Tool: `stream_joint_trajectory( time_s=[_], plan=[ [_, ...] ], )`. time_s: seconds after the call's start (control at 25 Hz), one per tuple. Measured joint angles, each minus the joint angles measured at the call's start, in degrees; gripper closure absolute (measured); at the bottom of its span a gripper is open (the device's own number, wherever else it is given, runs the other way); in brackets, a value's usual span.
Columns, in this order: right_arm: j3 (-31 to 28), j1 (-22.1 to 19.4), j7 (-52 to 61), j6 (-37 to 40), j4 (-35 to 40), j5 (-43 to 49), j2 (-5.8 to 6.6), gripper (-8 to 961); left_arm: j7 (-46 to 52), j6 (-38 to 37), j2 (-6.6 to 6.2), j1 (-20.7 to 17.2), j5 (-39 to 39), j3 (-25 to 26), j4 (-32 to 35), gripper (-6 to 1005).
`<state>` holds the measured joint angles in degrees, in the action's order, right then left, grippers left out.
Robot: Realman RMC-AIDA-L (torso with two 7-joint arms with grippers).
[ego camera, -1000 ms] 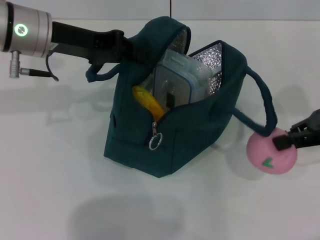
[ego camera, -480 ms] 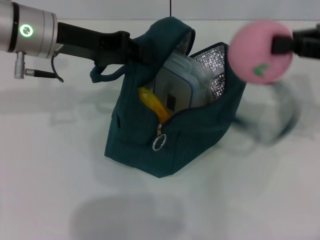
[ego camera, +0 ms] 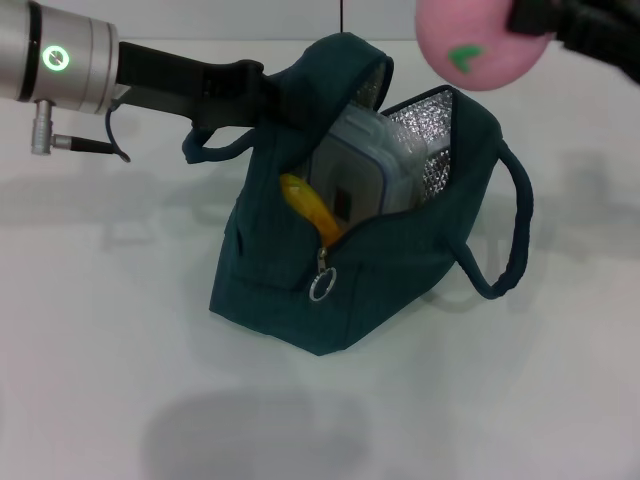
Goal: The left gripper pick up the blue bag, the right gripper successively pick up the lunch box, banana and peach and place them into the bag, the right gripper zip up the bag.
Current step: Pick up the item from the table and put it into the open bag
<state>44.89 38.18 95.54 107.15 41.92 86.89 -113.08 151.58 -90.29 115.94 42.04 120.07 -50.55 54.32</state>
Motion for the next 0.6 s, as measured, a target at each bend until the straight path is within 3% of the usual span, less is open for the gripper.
stream_joint_trajectory(
  time_s=[0.12, 0.36, 0.6],
  plan=[
    [4.8, 0.0, -4.2, -5.6, -1.7, 1.3, -0.32, 913, 0.0, 0.0, 0.04, 0.1, 0.0, 0.0, 0.0, 948],
    [15.9, -0.2, -10.7, -16.4, -2.1, 2.0, -2.09, 911, 0.1, 0.0, 0.11, 0.1, 0.0, -0.1, -0.1, 947],
    [23.3, 0.6, -12.6, -23.9, -3.2, 2.1, -2.29, 908, -0.2, 0.2, 0.09, 0.1, 0.0, 0.0, -0.3, 947]
  ],
)
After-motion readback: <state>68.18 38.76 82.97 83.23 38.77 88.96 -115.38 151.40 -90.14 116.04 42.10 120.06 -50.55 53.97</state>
